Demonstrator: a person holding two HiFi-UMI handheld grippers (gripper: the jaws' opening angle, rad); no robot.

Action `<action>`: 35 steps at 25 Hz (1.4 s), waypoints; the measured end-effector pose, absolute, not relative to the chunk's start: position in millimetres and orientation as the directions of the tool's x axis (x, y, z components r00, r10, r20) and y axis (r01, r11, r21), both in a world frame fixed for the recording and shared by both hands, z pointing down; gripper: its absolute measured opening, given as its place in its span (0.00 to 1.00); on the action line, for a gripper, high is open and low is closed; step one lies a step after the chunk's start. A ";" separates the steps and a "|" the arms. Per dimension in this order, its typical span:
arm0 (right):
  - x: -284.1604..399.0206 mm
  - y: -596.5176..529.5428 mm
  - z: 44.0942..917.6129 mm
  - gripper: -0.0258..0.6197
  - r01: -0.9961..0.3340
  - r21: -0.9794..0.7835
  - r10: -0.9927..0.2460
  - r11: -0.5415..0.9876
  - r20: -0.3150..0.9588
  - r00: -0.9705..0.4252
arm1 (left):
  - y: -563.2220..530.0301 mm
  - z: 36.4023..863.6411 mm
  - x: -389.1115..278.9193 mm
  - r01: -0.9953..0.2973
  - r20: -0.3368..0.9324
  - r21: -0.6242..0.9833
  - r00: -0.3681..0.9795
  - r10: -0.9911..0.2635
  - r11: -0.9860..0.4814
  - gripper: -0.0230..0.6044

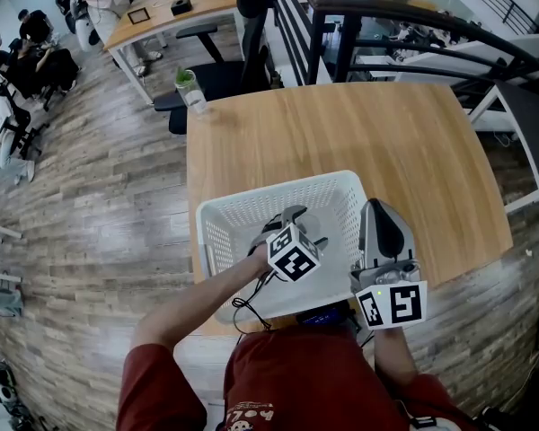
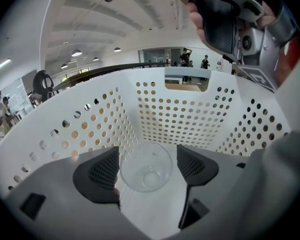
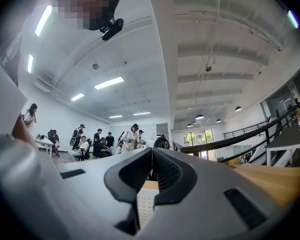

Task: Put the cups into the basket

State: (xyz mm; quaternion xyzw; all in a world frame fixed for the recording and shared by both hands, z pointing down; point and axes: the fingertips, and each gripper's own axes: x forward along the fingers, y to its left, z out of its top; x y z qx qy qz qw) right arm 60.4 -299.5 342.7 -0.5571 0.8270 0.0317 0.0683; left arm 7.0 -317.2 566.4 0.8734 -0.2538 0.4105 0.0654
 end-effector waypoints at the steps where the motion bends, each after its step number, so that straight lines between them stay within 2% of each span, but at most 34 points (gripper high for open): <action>1: 60.8 -299.7 342.9 0.06 -0.926 -0.025 -0.918 0.376 -0.148 -0.369 | -317.3 565.9 7.0 -0.499 0.749 -0.092 0.535 -0.390 -0.861 0.59; 35: 58.3 -299.3 337.2 0.06 -0.922 -0.033 -0.913 0.386 -0.154 -0.377 | -302.8 537.6 1.9 -0.463 0.746 -0.092 0.555 -0.369 -0.882 0.61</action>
